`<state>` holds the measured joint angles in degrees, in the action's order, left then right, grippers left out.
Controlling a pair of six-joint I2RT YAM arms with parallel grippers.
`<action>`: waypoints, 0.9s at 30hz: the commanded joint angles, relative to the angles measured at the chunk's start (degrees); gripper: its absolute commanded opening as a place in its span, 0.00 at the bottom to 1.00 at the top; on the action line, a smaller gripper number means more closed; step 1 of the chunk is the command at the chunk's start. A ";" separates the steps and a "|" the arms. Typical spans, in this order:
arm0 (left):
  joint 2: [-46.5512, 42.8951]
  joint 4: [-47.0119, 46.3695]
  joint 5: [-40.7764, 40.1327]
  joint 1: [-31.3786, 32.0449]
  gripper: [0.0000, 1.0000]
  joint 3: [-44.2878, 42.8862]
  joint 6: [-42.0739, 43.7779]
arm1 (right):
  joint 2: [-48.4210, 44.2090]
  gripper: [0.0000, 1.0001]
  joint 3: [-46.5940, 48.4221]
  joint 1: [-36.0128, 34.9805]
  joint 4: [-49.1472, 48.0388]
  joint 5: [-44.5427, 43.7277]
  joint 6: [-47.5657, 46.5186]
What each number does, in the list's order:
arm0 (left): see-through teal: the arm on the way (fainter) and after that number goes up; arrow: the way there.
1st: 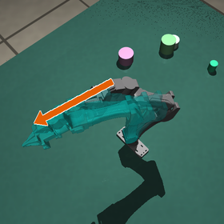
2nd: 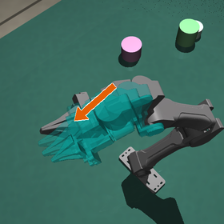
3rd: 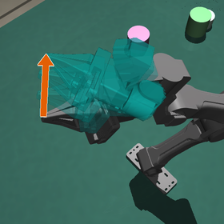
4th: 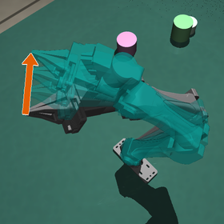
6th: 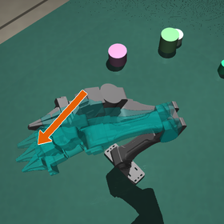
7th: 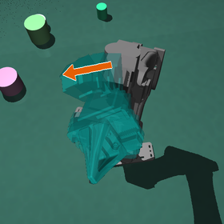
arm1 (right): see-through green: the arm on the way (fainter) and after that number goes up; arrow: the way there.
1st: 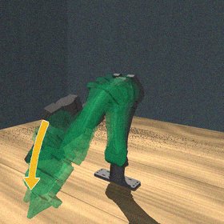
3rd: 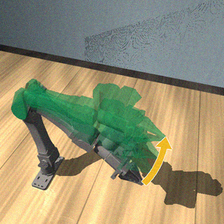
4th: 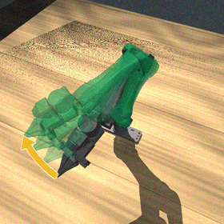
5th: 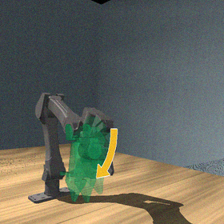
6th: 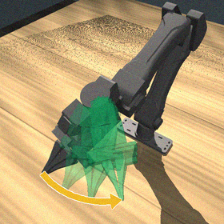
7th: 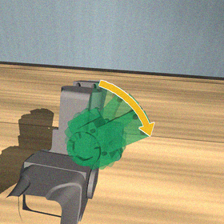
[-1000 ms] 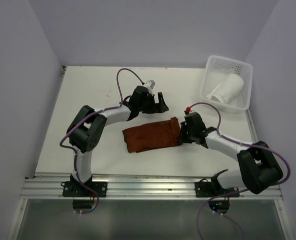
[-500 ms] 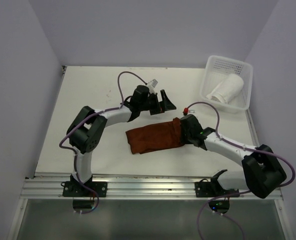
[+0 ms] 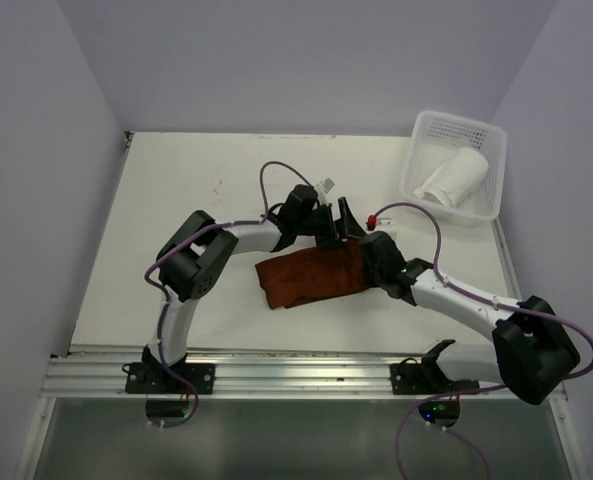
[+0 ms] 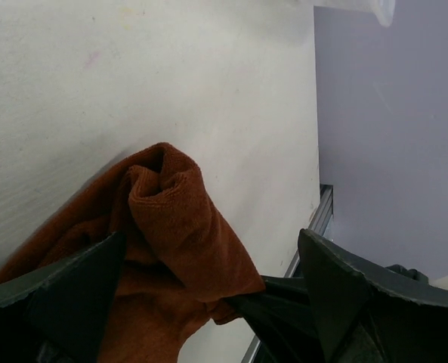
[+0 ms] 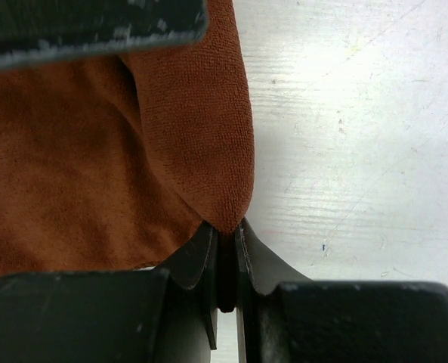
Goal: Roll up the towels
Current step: Roll the towel
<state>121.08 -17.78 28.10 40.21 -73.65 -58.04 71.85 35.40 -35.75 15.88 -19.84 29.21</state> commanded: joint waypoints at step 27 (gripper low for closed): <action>-2.60 13.65 -6.83 0.05 1.00 -11.34 11.28 | 1.27 0.00 -0.77 -6.44 -1.20 -14.87 -2.23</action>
<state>121.05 -4.19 21.17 40.53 -82.08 -48.36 72.90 34.59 -41.78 15.75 -29.91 27.33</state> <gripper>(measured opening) 0.994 0.109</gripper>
